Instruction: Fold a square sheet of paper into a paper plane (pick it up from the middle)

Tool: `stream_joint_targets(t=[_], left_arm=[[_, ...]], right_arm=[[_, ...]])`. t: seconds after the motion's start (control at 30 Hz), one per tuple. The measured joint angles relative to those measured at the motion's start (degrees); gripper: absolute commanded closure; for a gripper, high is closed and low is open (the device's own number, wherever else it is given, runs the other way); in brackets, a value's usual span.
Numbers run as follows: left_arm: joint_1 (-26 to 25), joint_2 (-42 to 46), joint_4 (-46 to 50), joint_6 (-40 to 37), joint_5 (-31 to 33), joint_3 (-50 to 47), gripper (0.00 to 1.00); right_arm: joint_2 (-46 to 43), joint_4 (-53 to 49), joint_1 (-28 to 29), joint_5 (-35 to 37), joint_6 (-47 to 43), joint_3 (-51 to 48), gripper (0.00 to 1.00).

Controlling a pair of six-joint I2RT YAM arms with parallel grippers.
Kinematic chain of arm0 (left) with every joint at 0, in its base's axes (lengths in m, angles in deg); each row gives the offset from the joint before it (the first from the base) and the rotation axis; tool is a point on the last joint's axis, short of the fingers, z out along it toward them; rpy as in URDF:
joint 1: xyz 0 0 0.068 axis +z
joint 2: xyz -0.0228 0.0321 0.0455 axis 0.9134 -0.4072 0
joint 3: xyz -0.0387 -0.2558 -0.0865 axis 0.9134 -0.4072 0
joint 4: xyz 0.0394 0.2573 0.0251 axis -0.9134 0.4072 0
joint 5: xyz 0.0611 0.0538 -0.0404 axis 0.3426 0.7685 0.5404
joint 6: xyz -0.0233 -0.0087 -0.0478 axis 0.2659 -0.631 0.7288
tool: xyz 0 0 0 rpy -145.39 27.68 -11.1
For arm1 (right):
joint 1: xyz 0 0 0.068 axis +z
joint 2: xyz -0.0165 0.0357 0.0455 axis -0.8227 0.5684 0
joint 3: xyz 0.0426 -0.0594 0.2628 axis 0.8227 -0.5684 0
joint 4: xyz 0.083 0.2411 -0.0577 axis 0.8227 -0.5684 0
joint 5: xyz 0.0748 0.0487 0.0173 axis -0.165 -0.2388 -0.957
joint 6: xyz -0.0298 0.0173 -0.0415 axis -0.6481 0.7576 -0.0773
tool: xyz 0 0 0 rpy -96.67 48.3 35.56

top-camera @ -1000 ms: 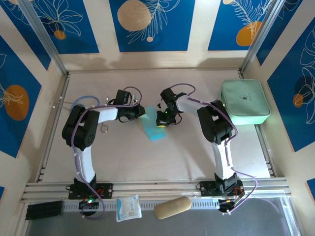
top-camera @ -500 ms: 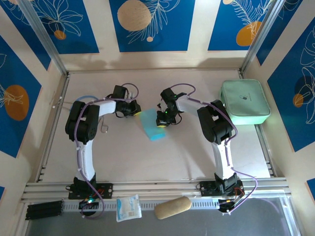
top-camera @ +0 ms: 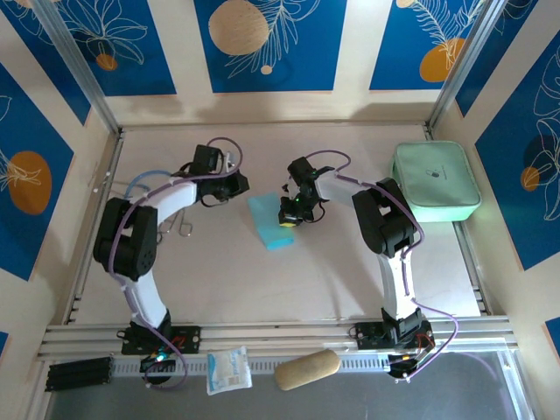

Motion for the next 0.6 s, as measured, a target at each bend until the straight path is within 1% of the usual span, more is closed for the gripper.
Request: stream_joint_targets(t=[0.13, 0.23, 0.33, 0.6], left_arm=[[-4.9, 1.4, -2.7, 3.8, -1.2, -4.6, 0.92], [-6.9, 1.0, -3.5, 6.6, -2.1, -7.8, 0.92], [-7.5, -0.6, -4.2, 8.3, -2.9, -8.2, 0.92], [-8.5, -4.3, -4.6, 8.7, -3.9, -8.1, 0.92]], right_arm=[[0.0, 0.1, 0.0, 0.0, 1.1, 0.0, 0.92], [0.0, 0.1, 0.0, 0.0, 1.5, 0.0, 0.92], [0.0, 0.1, 0.0, 0.0, 1.9, 0.0, 0.93], [0.0, 0.0, 0.0, 0.0, 1.9, 0.0, 0.93]])
